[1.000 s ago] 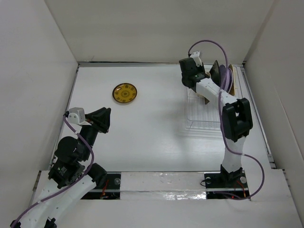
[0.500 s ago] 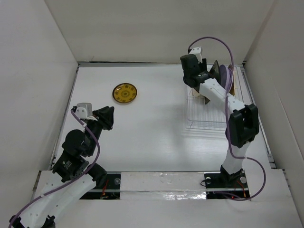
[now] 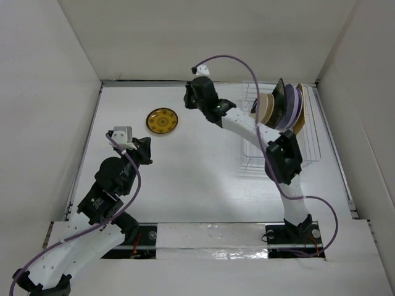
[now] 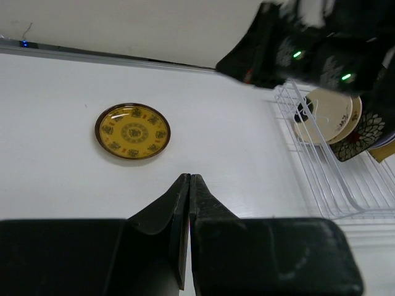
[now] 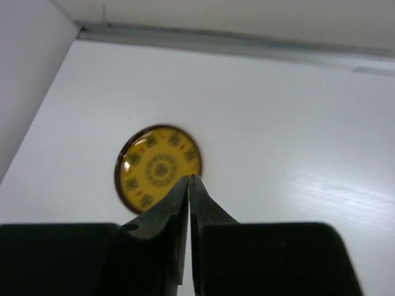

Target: Load the plates into the dish rack

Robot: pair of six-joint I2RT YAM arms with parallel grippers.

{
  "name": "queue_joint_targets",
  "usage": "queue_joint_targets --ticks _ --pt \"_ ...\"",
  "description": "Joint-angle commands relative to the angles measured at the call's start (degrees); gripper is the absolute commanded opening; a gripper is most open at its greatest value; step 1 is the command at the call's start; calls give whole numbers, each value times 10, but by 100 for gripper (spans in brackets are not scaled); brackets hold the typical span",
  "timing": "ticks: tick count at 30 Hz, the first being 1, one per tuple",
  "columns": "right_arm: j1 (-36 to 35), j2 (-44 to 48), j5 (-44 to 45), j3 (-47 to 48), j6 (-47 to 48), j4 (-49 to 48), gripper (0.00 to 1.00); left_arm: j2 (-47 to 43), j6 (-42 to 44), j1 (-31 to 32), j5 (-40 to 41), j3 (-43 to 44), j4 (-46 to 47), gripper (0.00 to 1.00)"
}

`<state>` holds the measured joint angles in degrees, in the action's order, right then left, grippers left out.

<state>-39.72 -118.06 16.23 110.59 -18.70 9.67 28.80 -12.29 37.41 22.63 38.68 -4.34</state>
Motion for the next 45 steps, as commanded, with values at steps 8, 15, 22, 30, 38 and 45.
queue_joint_targets --ticks 8,15,22,30,38,45 --pt "-18 -218 -41 118 -179 -14 62 32 4 -1 -3 5 31 0" --pt "-7 -311 -99 176 -256 -17 62 42 8 -1 -13 8 34 1" --pt "-7 -329 -132 152 -310 -58 41 24 9 -1 -11 5 35 2" --pt "-7 -183 -106 13 -300 -187 0 -2 9 -1 -14 3 35 3" --pt "19 57 72 -83 -79 -122 0 -35 3 -1 -25 2 28 4" --pt "100 215 314 -177 133 -1 0 -71 2 -1 -57 2 33 8"
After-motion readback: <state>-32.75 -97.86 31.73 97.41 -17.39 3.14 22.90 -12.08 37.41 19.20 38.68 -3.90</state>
